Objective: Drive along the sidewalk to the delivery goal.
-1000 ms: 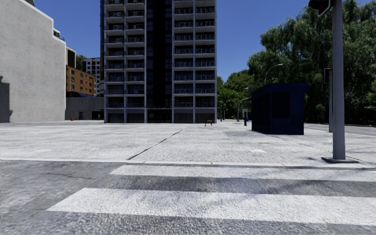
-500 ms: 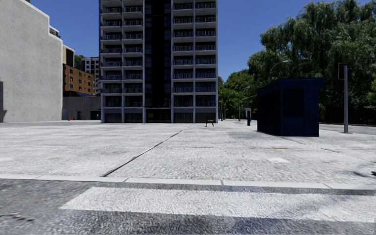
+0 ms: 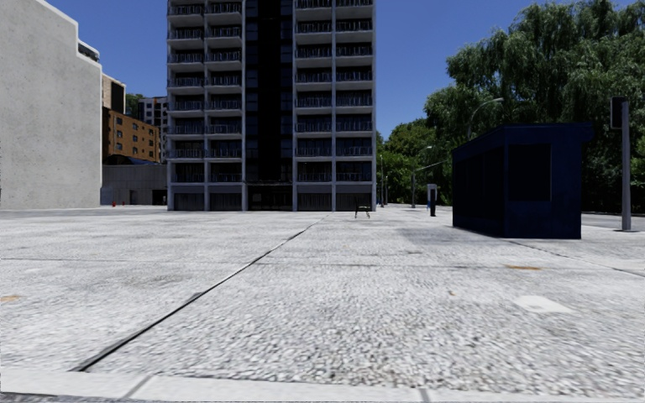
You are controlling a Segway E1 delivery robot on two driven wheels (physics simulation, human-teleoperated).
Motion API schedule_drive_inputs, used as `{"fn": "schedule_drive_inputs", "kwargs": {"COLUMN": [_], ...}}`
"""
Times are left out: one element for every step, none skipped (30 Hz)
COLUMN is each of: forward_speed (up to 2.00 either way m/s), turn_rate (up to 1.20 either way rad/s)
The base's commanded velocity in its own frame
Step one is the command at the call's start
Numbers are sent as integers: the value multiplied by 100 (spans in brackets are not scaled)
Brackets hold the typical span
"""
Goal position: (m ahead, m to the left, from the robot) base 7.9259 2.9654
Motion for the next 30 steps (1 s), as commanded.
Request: {"fn": "schedule_drive_inputs", "kwargs": {"forward_speed": [200,200,200,200,200,200,169,158,145,140,140,139,139,139,139,139,139,139,139,139,139,139,139,139,139,139,139,139,139,139], "turn_rate": [0,0,0,0,0,0,0,0,0,0,0,0,0,0,0,0,0,0,0,0,0,0,0,0,0,0,0,0,0,0]}}
